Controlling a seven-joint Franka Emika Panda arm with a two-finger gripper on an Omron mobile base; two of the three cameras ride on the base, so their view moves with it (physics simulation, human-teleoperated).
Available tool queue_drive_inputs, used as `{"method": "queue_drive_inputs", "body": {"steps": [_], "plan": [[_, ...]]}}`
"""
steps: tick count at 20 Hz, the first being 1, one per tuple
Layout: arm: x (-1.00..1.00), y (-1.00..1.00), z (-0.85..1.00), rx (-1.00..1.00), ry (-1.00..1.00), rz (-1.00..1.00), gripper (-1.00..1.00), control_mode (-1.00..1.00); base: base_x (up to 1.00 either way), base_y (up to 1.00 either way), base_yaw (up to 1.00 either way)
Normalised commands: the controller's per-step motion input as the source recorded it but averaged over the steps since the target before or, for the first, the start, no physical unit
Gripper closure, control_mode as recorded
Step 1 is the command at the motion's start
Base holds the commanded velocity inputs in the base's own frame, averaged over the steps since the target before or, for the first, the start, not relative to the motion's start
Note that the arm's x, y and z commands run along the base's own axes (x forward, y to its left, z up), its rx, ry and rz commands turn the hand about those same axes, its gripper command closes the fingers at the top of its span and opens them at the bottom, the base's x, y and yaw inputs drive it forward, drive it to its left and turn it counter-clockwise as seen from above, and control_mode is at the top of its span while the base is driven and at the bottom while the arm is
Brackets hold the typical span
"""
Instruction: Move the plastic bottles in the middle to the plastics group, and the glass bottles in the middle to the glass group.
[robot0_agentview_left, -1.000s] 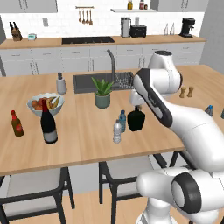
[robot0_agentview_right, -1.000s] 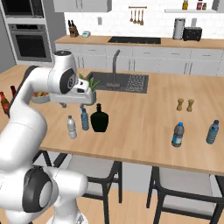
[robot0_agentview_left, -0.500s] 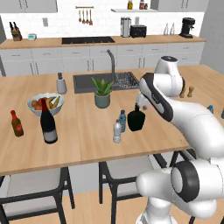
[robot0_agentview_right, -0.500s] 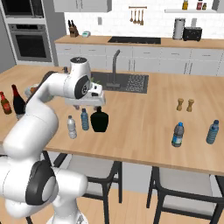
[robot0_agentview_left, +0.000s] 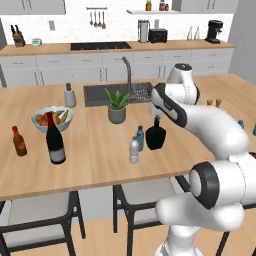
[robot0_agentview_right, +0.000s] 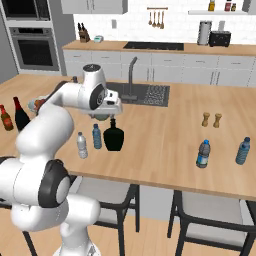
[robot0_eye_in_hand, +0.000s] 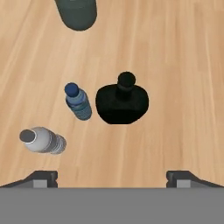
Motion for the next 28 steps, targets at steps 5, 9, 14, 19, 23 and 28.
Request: {"method": "queue_drive_inputs", "body": {"steps": [5, 9, 14, 19, 23, 28], "plan": [[0.31, 0.00, -0.23, 0.00, -0.06, 0.00, -1.00, -1.00, 0.00, 0.00, 0.00], [0.18, 0.00, -0.53, 0.00, -0.22, 0.00, -1.00, -1.00, 0.00, 0.00, 0.00], [0.23, 0.00, -0.42, 0.00, -0.16, 0.00, -1.00, -1.00, 0.00, 0.00, 0.00], [0.00, 0.00, -0.23, 0.00, -0.04, 0.00, -1.00, -1.00, 0.00, 0.00, 0.00], [0.05, 0.00, -0.04, 0.00, 0.00, 0.00, -1.00, -1.00, 0.00, 0.00, 0.00], [0.18, 0.00, 0.00, 0.00, 0.00, 0.00, -1.00, -1.00, 0.00, 0.00, 0.00]]}}
